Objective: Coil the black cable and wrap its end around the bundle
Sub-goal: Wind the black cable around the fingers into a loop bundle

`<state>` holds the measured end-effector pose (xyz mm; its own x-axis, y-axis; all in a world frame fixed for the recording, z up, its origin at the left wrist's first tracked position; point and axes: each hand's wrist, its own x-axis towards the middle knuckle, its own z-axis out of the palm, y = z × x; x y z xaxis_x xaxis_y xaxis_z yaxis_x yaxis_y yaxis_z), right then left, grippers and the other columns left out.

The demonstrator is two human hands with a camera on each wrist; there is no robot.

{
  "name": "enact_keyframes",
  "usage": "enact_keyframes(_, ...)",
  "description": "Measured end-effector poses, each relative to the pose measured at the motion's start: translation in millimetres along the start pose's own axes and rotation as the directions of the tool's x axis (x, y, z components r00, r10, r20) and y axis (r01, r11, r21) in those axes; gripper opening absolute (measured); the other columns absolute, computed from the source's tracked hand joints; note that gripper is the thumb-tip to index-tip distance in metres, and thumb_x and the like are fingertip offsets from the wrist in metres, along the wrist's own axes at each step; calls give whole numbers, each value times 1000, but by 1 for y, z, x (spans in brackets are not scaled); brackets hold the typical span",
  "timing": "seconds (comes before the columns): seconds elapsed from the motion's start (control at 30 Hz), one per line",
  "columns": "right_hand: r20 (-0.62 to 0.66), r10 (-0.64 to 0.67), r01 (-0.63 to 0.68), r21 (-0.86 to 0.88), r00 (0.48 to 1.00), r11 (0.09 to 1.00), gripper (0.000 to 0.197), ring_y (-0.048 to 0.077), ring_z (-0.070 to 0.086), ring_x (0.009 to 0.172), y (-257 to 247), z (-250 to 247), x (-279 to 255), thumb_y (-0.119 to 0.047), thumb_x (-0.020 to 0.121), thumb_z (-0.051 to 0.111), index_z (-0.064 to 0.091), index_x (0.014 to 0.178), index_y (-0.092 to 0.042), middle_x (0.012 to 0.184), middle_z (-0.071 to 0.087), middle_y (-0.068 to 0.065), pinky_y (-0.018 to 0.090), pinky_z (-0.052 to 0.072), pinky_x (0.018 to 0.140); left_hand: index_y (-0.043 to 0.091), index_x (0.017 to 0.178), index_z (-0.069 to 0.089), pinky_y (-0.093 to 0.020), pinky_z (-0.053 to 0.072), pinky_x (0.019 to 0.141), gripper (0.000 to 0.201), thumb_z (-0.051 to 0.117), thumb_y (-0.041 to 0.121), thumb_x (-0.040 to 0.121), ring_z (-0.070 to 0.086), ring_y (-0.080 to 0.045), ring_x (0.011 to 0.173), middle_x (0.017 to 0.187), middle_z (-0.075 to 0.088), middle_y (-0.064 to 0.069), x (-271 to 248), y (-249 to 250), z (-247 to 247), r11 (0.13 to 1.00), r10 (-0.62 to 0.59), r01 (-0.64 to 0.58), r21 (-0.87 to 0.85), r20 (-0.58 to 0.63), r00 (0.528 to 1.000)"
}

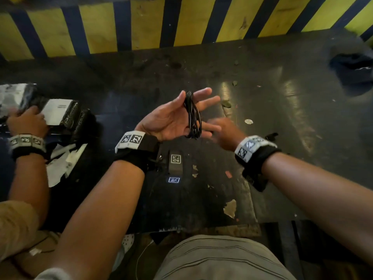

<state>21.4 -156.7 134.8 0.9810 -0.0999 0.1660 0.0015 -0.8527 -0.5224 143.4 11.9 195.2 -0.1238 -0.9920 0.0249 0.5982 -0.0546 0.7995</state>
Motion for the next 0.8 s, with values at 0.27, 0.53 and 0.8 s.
enact_keyframes(0.27, 125, -153, 125, 205, 980, 971, 16, -4, 54, 81, -47, 36, -37, -23, 96, 69, 80, 103, -14, 97, 76, -1, 4, 36, 77, 29, 144, 53, -61, 38, 110, 50, 48, 46, 97, 35, -62, 136, 170, 14, -9, -4, 17, -29, 1000, 19, -20, -3, -211, 977)
enact_keyframes(0.53, 121, -245, 264, -188, 962, 946, 18, 17, 63, 93, -56, -4, -32, -35, 98, 61, 77, 100, -29, 97, 74, -6, 33, 30, 83, 30, 147, 51, -63, 41, 108, 51, 41, 47, 99, 48, -57, 130, 165, 24, -8, -26, -11, -65, 999, -41, 36, -19, -503, 863)
enact_keyframes(0.8, 182, -269, 325, -573, 946, 752, 25, 17, 60, 98, -56, -48, 6, -48, 99, 53, 75, 97, -38, 108, 71, -14, 44, 38, 94, 18, 154, 38, -67, 31, 114, 58, 40, 45, 103, 42, -57, 136, 159, 38, -18, -29, -37, -69, 973, -204, 228, -27, -558, 804)
